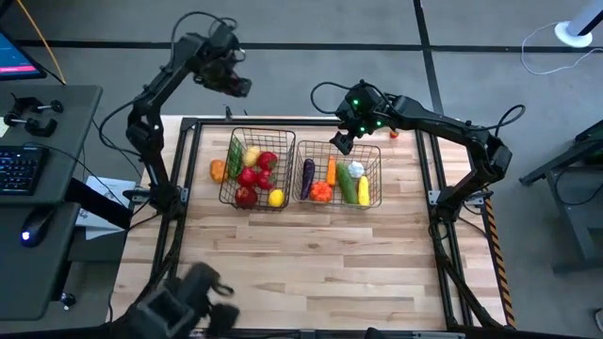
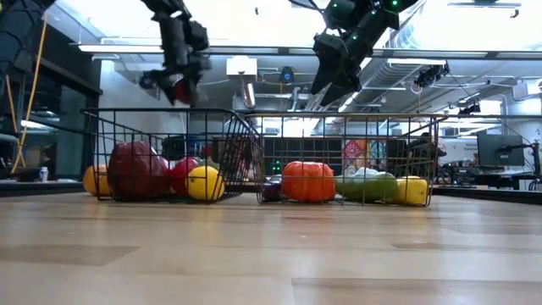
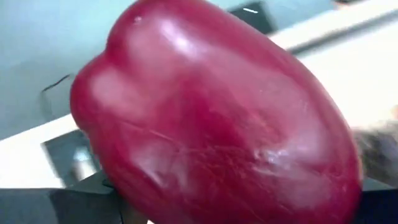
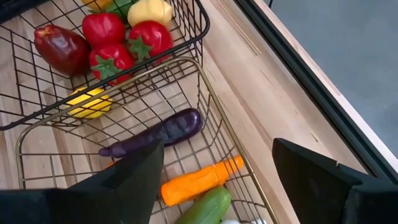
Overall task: Sort produce into baskets
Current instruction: Put the apple into the left wire basket
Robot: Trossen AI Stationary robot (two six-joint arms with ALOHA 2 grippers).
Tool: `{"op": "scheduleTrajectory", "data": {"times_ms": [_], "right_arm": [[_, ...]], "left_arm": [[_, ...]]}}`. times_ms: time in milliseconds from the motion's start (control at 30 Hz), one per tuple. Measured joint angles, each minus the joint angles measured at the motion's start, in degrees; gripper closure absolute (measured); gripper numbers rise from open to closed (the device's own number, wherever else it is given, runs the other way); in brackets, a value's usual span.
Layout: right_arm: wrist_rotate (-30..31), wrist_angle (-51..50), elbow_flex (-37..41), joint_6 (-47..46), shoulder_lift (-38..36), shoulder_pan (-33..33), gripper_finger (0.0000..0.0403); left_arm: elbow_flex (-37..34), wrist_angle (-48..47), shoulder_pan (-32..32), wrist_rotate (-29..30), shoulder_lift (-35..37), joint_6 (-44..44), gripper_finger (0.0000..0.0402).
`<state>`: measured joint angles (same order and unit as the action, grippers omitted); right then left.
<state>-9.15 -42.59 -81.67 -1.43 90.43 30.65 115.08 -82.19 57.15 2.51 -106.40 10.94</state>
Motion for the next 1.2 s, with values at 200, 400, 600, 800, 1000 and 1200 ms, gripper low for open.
{"op": "scheduleTrajectory", "data": {"times_ms": [200, 400, 600, 800, 1000, 1200], "right_arm": [[0.0, -0.7, 0.0, 0.0, 0.0, 0.0, 0.0109], [0.0, -1.3, 0.0, 0.4, 0.0, 0.0, 0.0109], [0.0, -1.4, 0.0, 1.3, 0.0, 0.0, 0.0109], [0.0, -5.8, 0.0, 3.9, 0.0, 0.0, 0.0109], [-0.2, -14.1, 0.0, 2.7, 0.0, 0.1, 0.0109], [-0.3, -13.0, 0.0, -4.6, 0.0, 0.1, 0.0109]], "left_arm": [[-0.1, -5.2, -14.4, -2.3, 3.3, -3.7, 0.013], [-0.1, -7.7, -28.3, 1.0, 3.5, -3.6, 0.0121], [-0.2, -7.5, -33.3, 5.7, 3.8, 3.3, 0.0108], [-4.7, 1.2, -33.8, 10.8, 7.7, 4.4, 0.0107], [-24.5, 17.8, -32.3, 10.3, 18.9, 6.7, 0.0106], [-43.2, 31.0, -33.1, 8.9, 30.8, 11.4, 0.0106]]}}
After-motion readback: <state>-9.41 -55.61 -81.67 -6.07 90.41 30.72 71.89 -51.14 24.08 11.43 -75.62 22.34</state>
